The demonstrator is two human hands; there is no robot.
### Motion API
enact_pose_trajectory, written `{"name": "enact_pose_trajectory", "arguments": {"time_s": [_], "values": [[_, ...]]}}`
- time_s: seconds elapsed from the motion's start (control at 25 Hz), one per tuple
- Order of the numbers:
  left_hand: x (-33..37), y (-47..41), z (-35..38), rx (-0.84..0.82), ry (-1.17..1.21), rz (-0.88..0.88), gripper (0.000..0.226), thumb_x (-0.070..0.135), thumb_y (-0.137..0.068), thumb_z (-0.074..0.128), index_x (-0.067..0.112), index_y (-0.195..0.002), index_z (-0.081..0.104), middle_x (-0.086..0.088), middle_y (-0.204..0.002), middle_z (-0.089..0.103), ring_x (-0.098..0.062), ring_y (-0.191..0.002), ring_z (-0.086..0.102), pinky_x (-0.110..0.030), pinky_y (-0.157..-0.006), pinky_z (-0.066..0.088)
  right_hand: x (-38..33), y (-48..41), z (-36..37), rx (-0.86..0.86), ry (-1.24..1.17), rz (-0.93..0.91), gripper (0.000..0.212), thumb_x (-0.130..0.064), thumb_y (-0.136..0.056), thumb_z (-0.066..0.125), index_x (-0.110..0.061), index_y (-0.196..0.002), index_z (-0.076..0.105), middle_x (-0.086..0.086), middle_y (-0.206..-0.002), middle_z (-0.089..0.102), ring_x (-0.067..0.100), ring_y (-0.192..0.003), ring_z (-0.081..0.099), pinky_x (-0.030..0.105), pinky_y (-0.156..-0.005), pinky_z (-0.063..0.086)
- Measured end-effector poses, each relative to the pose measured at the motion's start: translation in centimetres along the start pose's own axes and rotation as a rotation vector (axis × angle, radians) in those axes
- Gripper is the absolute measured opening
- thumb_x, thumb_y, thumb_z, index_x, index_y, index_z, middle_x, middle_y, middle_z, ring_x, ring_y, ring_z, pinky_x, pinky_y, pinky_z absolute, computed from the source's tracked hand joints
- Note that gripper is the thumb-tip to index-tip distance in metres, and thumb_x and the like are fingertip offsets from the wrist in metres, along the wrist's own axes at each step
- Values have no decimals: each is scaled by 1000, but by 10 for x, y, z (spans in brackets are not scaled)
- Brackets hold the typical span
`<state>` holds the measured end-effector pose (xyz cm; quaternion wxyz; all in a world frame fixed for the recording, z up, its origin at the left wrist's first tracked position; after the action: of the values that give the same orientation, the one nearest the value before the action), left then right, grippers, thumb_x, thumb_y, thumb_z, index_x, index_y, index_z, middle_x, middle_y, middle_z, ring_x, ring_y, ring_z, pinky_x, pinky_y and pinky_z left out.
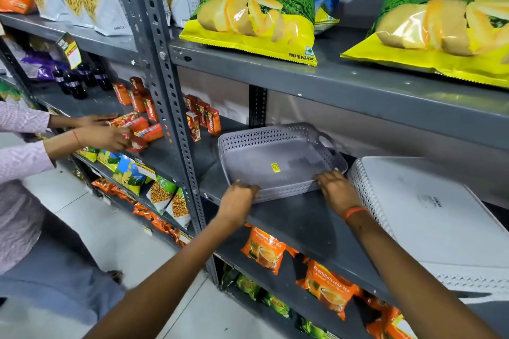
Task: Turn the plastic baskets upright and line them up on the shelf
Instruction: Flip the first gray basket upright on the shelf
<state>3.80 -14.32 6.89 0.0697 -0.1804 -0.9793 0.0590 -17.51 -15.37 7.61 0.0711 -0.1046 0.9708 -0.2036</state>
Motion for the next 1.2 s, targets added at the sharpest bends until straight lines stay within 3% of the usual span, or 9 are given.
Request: {"name": "enact_pose_trajectory", "arguments": {"time_s": [0.12, 0.28, 0.4, 0.48, 0.76, 1.2], "values": [[-44, -1, 3, -47, 12, -10, 40, -8, -84, 51, 11, -119, 56, -15, -117, 66, -32, -114, 54, -39, -105, 45, -26, 16, 2, 12, -10, -53, 19, -12, -79, 54, -8, -91, 68, 11, -83, 74, 32, -78, 67, 36, -81, 55], [-75, -15, -3, -107, 5, -19, 50, -12, -81, 51, 11, -124, 51, -17, -128, 57, -35, -122, 49, -44, -105, 45, -67, 35, 5, 63, -19, -36, 36, -22, -83, 38, -12, -95, 70, 5, -82, 74, 27, -76, 68, 34, -73, 57], [-80, -18, -7, -116, -28, -24, 50, -13, -82, 47, 9, -127, 47, -20, -133, 50, -36, -125, 46, -46, -104, 44, -82, 39, 6, 77, 11, 58, 23, -9, -76, 59, -13, -97, 69, 6, -82, 72, 28, -77, 66, 35, -74, 56], [-82, -19, -9, -116, -45, -21, 50, -12, -82, 47, 6, -129, 45, -21, -136, 47, -36, -128, 43, -42, -108, 38, -89, 45, 9, 57, 34, 112, 40, 2, -62, 74, -13, -98, 69, 6, -81, 71, 29, -75, 65, 35, -72, 56], [-89, -21, -7, -104, -37, 24, 51, -14, -81, 51, 2, -129, 45, -21, -139, 45, -33, -134, 37, -37, -115, 29, -104, 52, 5, 68, 62, 173, 42, 2, -64, 73, -16, -101, 68, 5, -82, 70, 28, -74, 63, 37, -68, 54], [-95, -22, -3, -166, -58, 64, 48, -11, -81, 50, 1, -128, 43, -22, -137, 46, -34, -132, 38, -39, -112, 32, -114, 57, 2, 91, 37, 194, 33, -1, -71, 71, -16, -100, 68, 6, -83, 71, 28, -74, 63, 35, -71, 54]]}}
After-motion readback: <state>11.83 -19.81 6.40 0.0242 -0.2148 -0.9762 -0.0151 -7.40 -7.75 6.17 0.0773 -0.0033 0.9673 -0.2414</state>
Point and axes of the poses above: each hand's wrist, its own y-axis away from the middle knuckle, its own z-axis out of the palm, x = y × z, the point moved 10 cm from there along -y, towards the middle knuckle
